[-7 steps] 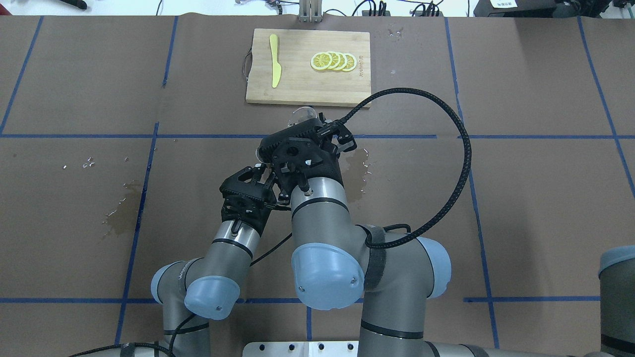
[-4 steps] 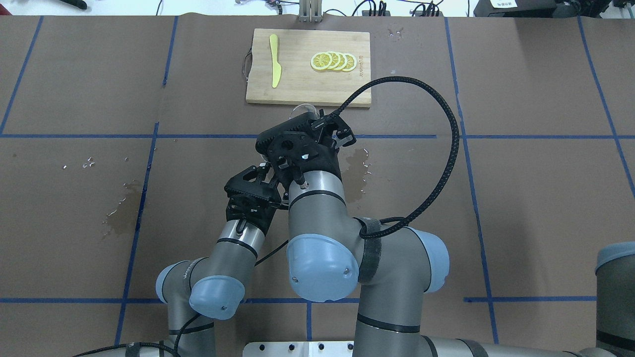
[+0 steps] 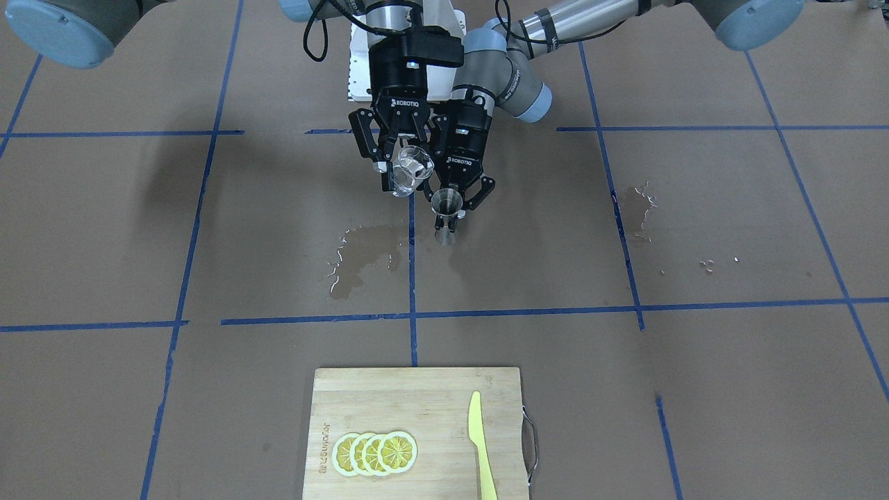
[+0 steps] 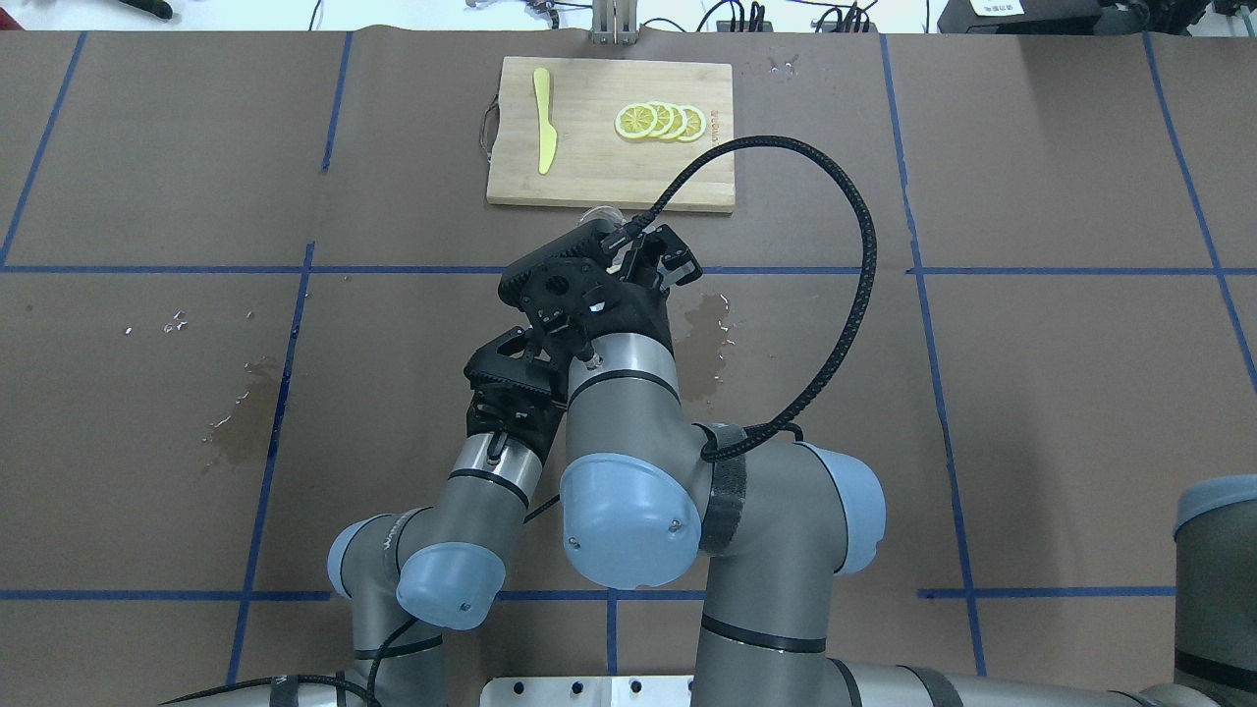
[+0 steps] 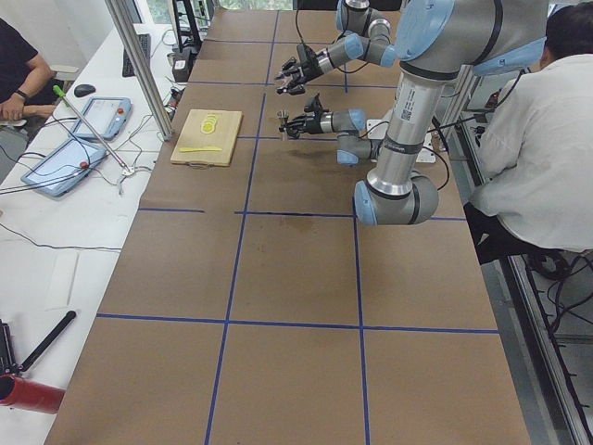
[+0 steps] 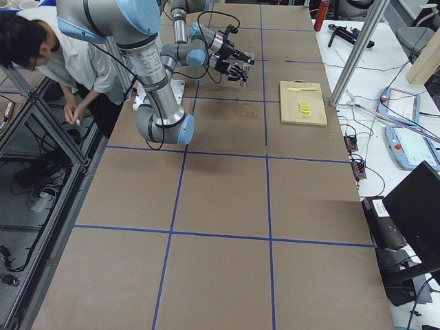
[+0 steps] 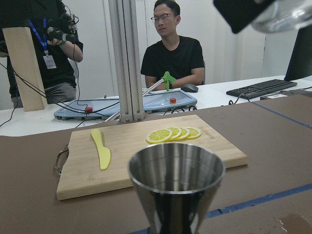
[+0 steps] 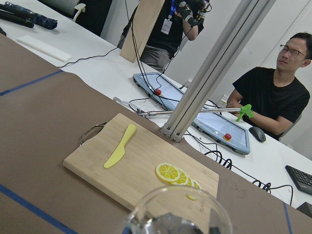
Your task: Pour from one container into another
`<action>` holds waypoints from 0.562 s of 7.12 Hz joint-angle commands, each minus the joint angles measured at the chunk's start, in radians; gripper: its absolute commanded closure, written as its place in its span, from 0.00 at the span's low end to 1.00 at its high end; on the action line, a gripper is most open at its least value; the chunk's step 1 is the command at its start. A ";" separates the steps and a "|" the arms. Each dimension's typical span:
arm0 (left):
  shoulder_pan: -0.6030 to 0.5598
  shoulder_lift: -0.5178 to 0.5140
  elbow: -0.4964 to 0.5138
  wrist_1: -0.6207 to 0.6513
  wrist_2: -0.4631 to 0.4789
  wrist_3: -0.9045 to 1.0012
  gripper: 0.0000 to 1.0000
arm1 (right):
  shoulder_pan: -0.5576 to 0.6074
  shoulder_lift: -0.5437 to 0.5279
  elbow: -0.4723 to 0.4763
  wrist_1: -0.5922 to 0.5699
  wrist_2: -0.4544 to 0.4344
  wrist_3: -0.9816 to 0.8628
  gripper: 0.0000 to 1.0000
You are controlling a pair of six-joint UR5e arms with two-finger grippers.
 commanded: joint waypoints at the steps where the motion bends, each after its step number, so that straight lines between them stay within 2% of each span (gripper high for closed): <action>1: 0.002 -0.004 0.001 0.000 0.002 0.001 1.00 | -0.001 0.004 0.000 -0.023 0.007 -0.052 1.00; 4: 0.002 -0.010 0.001 0.002 0.002 0.001 1.00 | -0.001 0.010 0.000 -0.055 0.018 -0.128 1.00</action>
